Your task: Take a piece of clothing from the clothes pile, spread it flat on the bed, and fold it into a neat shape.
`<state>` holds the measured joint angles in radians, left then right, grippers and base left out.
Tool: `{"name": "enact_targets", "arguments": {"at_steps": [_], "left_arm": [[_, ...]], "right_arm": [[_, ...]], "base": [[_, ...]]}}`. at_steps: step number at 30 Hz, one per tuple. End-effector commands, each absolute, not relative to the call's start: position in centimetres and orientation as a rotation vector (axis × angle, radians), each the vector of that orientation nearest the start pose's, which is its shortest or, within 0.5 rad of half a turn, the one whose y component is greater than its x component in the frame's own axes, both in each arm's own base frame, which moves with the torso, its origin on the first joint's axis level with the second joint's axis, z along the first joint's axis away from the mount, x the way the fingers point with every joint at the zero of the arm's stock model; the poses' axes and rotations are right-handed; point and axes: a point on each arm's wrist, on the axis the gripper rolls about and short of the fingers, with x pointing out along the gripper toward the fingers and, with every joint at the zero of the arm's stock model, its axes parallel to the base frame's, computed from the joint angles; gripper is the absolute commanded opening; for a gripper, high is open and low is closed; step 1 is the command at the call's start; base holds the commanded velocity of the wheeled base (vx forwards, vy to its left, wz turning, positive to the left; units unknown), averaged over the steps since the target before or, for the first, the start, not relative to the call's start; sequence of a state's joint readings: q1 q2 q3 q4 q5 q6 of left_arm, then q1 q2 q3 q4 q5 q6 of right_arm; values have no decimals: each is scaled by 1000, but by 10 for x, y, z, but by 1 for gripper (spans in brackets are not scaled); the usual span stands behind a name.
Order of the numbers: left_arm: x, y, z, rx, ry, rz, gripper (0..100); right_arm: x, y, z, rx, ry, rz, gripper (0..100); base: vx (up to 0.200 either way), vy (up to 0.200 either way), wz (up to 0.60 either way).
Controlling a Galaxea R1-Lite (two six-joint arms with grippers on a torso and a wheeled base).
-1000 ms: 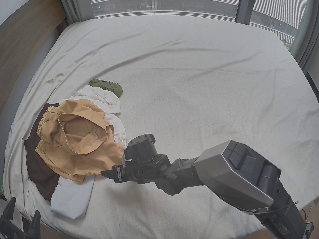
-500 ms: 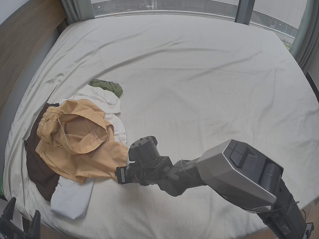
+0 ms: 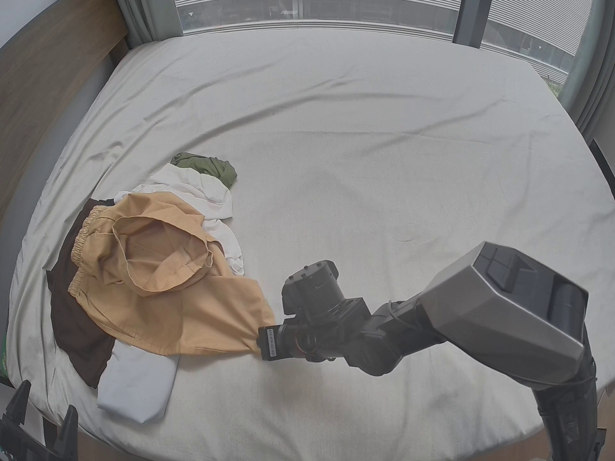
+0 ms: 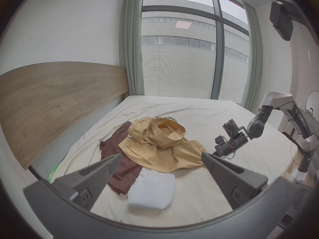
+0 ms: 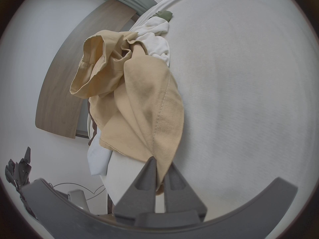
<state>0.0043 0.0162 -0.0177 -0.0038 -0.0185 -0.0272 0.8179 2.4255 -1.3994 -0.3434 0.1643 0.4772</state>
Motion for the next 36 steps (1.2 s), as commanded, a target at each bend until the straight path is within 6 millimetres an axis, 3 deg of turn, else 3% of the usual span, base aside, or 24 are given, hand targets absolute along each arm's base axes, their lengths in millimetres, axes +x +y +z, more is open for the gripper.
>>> {"name": "enact_targets", "arguments": {"at_steps": [1, 8, 20, 36], "left_arm": [[-23, -1, 76, -28, -4, -14, 100], [-23, -1, 76, -26, -4, -14, 100], [-23, -1, 76, -26, -4, -14, 100], [-23, -1, 76, -26, -4, -14, 100]], "right_arm": [[309, 316, 45, 194, 855, 738, 0], [304, 284, 56, 186, 864, 694, 0], [290, 256, 63, 183, 884, 641, 0], [273, 228, 44, 146, 881, 588, 0]], "base": [[0, 0, 0], [0, 0, 0], [0, 0, 0], [0, 0, 0]]}}
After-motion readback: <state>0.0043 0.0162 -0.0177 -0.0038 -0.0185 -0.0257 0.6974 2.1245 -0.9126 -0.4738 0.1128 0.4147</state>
